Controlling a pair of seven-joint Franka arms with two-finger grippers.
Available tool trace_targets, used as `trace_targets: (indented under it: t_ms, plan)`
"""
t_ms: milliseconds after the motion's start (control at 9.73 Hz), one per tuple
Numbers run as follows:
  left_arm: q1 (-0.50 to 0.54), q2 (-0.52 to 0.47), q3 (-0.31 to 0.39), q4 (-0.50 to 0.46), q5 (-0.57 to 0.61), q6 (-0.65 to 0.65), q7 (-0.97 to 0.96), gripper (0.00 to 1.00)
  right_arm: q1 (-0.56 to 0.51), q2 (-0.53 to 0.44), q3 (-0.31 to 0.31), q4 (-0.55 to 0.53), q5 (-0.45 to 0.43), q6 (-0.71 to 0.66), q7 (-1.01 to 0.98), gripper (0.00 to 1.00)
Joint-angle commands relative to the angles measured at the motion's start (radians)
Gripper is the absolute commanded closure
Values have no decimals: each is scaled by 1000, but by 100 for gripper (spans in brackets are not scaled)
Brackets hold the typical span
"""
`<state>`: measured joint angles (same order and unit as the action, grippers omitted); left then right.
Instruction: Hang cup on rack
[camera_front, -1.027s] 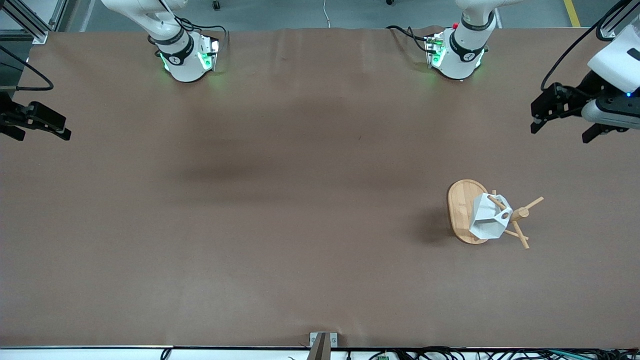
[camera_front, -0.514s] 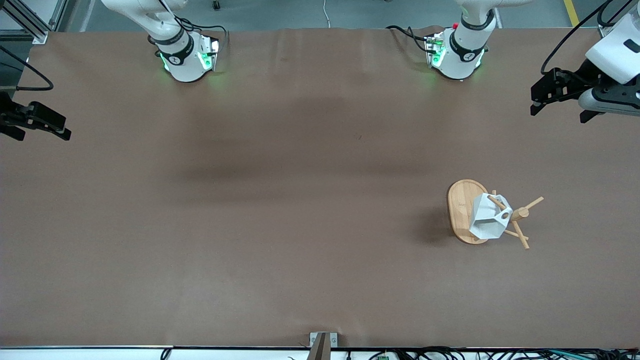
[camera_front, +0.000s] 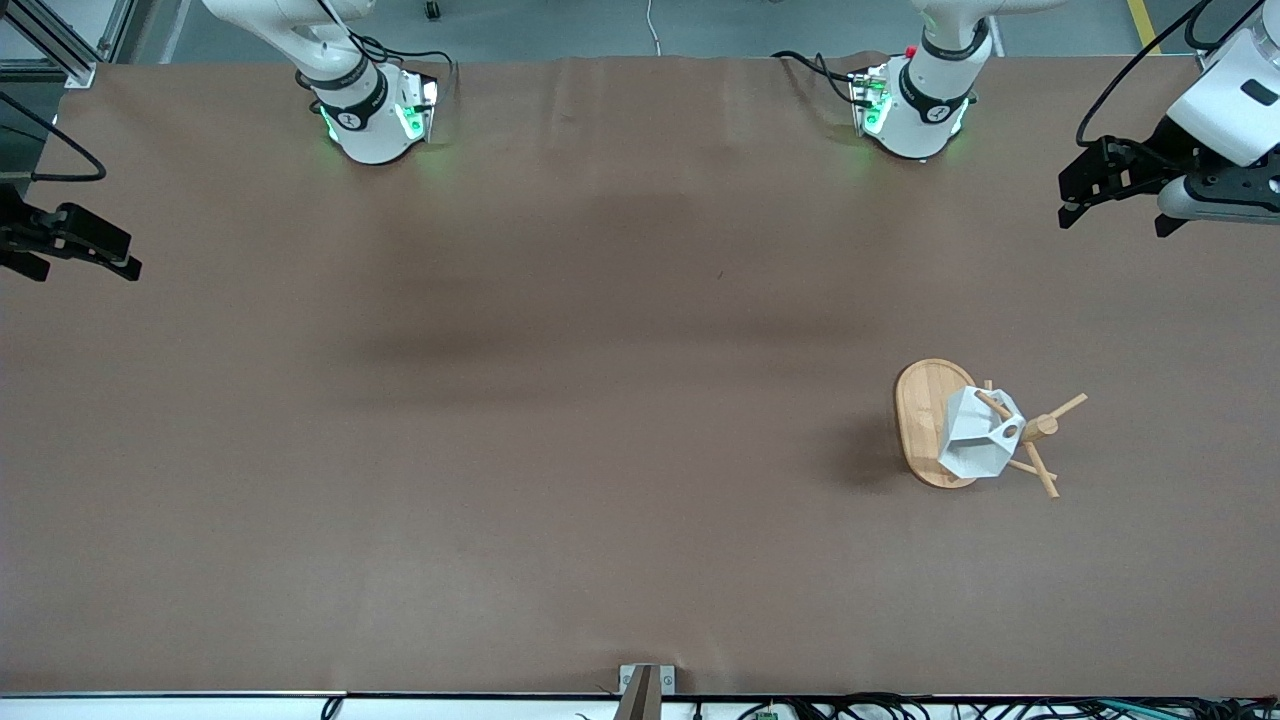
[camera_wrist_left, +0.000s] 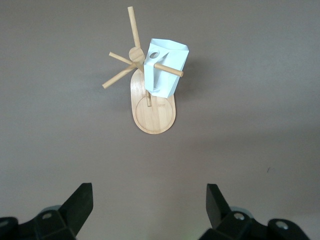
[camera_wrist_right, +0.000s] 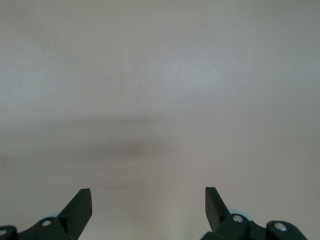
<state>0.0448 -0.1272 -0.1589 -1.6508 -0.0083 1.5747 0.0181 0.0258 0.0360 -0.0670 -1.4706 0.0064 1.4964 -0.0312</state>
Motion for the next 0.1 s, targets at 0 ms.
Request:
trace_targets:
  t_ms: [0]
  plan:
    - [-8,-9,7,-41,16,18,-1,0,-6,-7,3,-8,-3,-4,10,0]
